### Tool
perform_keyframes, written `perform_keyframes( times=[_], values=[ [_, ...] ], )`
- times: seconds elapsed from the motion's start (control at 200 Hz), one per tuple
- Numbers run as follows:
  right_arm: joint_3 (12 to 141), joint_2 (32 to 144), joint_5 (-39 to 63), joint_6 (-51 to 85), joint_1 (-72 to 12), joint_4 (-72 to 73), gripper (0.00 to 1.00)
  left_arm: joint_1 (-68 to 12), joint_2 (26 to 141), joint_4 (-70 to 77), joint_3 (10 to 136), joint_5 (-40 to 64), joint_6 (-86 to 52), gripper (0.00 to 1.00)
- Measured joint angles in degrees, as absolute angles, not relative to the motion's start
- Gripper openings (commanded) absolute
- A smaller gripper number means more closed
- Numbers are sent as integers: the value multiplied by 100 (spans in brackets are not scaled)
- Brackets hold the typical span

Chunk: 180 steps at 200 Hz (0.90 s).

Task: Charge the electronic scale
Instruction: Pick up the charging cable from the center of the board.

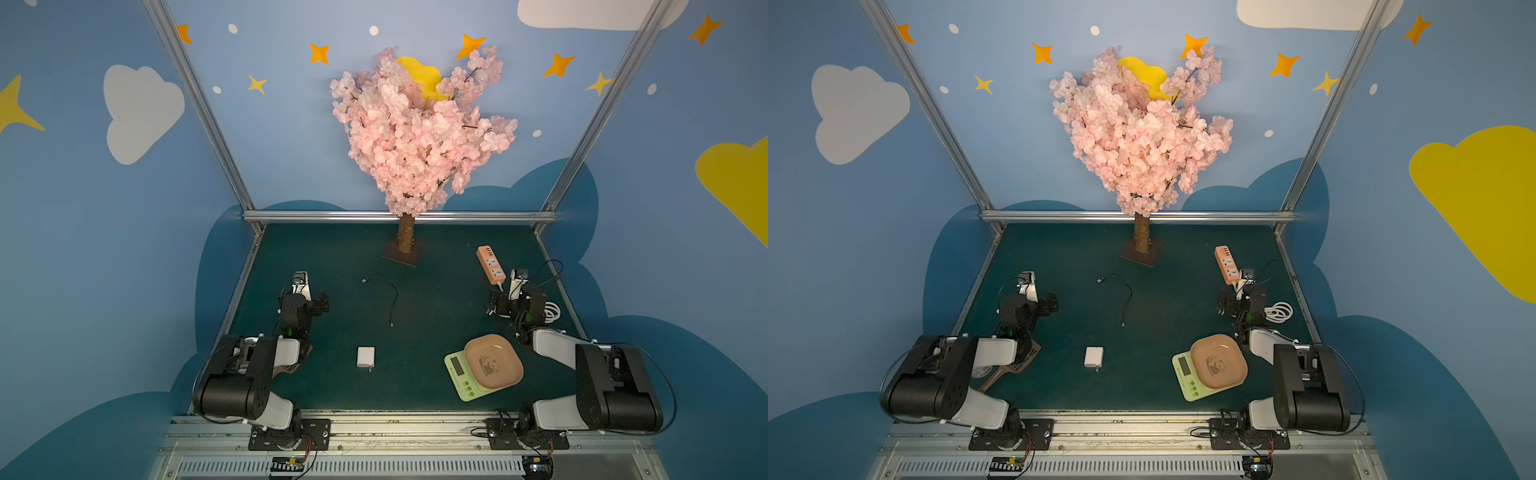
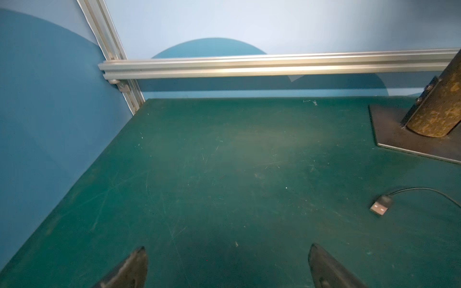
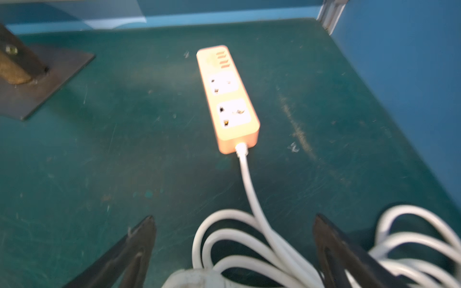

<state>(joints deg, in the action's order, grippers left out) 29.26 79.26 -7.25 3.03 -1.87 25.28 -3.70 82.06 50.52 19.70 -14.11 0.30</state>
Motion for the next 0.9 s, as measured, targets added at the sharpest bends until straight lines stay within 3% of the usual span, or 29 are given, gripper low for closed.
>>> perform_keyframes(
  times=[0.17,0.305,0.586,0.901],
  values=[
    [4185,7288,-836,1192,-121,880,97,-777,6768,4176,2189,-1793,-163,100],
    [5210,7022,-294,1990,-51,-388,97,-1155,6241,2821,3096,-2156,-827,100],
    [5336,6783,1791,2620,-220,-1415,95,-1881,6681,864,4368,-1896,-1680,100],
    [5625,8215,2506,2324,-1704,-1179,94,-1776,7288,-283,4694,-858,-2174,100]
  ],
)
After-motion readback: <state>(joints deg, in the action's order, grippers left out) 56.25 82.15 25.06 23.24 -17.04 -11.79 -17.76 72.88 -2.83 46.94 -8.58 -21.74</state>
